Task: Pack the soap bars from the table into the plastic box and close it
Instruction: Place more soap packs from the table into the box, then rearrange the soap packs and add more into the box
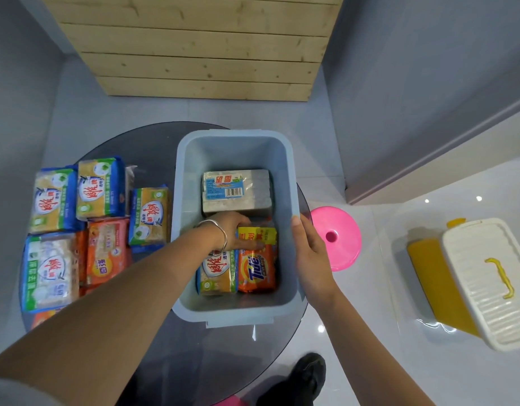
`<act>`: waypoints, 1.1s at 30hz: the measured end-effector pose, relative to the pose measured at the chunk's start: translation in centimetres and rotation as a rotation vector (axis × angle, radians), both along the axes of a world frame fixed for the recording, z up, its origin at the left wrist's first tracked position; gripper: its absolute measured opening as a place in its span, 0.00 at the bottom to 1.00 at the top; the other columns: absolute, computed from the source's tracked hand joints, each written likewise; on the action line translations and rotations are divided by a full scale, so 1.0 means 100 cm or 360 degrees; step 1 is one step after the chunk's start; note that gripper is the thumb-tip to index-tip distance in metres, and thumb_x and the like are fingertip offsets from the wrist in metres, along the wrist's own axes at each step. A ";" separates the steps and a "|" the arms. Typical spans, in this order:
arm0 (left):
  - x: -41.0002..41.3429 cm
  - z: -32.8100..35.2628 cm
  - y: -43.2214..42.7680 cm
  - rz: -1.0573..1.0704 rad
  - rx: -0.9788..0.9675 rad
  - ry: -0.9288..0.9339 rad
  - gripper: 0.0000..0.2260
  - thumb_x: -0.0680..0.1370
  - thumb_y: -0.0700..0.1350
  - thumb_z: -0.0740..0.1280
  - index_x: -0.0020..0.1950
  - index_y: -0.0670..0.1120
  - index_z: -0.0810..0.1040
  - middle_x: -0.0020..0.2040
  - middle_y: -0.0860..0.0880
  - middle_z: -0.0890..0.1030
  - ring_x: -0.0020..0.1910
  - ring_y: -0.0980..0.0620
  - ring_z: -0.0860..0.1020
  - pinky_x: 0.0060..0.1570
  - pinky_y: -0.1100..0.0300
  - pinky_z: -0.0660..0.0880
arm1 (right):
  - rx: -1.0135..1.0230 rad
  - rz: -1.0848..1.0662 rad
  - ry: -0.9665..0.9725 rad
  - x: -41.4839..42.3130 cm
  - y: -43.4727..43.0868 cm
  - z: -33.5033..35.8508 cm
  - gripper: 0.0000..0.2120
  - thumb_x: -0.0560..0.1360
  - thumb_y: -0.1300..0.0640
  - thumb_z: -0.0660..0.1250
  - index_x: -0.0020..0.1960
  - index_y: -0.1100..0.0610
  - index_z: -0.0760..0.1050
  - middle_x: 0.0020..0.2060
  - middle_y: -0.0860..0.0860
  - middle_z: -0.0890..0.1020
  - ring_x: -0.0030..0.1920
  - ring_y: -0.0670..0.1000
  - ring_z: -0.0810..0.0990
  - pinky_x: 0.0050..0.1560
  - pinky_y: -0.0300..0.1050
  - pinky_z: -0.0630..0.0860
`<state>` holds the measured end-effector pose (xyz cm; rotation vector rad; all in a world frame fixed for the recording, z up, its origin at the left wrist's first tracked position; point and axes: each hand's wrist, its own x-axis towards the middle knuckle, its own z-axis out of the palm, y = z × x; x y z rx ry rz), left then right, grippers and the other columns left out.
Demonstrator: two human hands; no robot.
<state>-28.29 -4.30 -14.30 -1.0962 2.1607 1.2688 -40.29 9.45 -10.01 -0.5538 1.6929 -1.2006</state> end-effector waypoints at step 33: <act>0.331 0.010 0.017 0.1655 -0.0231 0.0507 0.08 0.75 0.49 0.64 0.53 0.56 0.70 0.44 0.63 0.77 0.42 0.63 0.78 0.31 0.73 0.73 | 0.0371 0.0754 -0.0301 0.303 -0.095 -0.017 0.10 0.79 0.57 0.62 0.57 0.46 0.75 0.55 0.46 0.80 0.49 0.38 0.80 0.50 0.32 0.78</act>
